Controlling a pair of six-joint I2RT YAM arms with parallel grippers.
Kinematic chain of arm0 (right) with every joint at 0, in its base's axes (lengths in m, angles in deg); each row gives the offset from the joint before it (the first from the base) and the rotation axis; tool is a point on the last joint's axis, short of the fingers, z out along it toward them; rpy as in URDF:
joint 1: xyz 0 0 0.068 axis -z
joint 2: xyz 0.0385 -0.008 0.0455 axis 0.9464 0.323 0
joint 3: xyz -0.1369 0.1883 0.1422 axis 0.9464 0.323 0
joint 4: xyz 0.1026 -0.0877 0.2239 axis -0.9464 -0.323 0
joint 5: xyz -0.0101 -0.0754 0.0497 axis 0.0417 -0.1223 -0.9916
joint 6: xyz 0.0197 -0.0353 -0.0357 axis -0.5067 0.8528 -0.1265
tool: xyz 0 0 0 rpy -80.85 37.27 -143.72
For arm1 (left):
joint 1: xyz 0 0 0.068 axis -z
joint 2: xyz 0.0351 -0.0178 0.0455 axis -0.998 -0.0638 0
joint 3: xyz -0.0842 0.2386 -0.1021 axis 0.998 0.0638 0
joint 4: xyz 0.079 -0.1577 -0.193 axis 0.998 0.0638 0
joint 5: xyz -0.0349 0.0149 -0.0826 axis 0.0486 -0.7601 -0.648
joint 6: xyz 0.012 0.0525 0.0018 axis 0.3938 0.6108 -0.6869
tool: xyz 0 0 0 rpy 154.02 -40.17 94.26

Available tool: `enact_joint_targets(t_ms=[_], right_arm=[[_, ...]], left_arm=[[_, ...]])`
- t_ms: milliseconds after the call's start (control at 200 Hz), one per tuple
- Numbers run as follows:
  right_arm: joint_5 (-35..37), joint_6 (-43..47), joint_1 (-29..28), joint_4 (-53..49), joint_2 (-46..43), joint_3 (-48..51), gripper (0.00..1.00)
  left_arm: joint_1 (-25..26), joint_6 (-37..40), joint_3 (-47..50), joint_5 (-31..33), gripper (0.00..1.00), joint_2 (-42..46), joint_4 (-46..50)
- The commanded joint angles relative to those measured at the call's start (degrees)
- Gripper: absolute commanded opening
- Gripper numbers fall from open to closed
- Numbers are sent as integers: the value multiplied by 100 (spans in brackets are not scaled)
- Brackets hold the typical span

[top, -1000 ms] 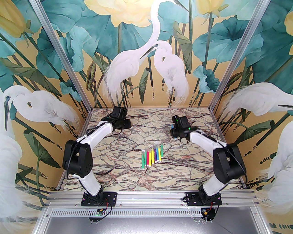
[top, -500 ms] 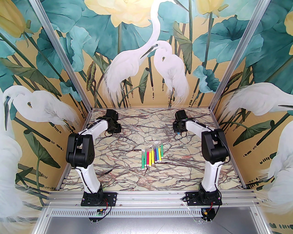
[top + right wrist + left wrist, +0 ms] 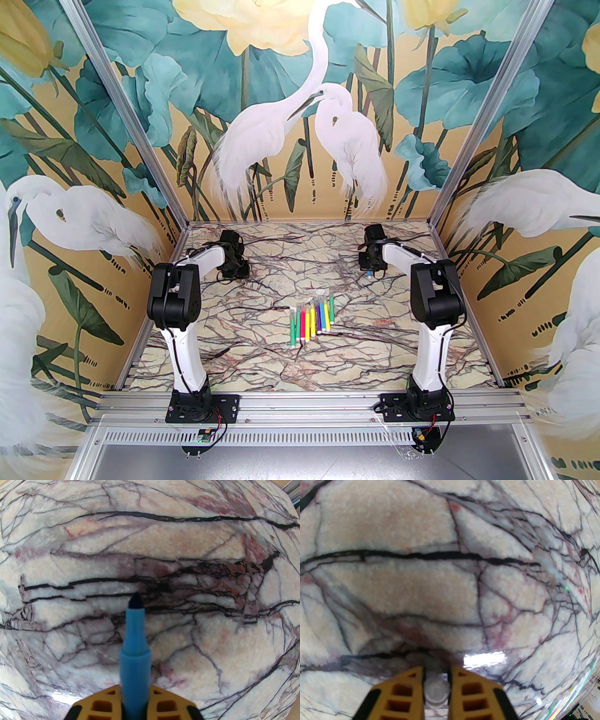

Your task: Open the pen caps

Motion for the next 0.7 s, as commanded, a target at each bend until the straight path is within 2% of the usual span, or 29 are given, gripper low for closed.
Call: enact_joint_targets(t_ms=[0, 250, 505, 695], right_arm=[[-123, -90, 29, -275, 218, -209, 13], [-193, -108, 48, -421, 328, -278, 15], [-176, -152, 72, -478, 337, -266, 21], [-200, -164, 69, -479, 320, -214, 25]], left_arm=[[-30, 109, -99, -179, 0, -171, 157], [-27, 124, -158, -293, 3, -296, 178], [-27, 158, -161, -328, 19, -323, 169], [-27, 176, -114, -308, 23, -284, 154]])
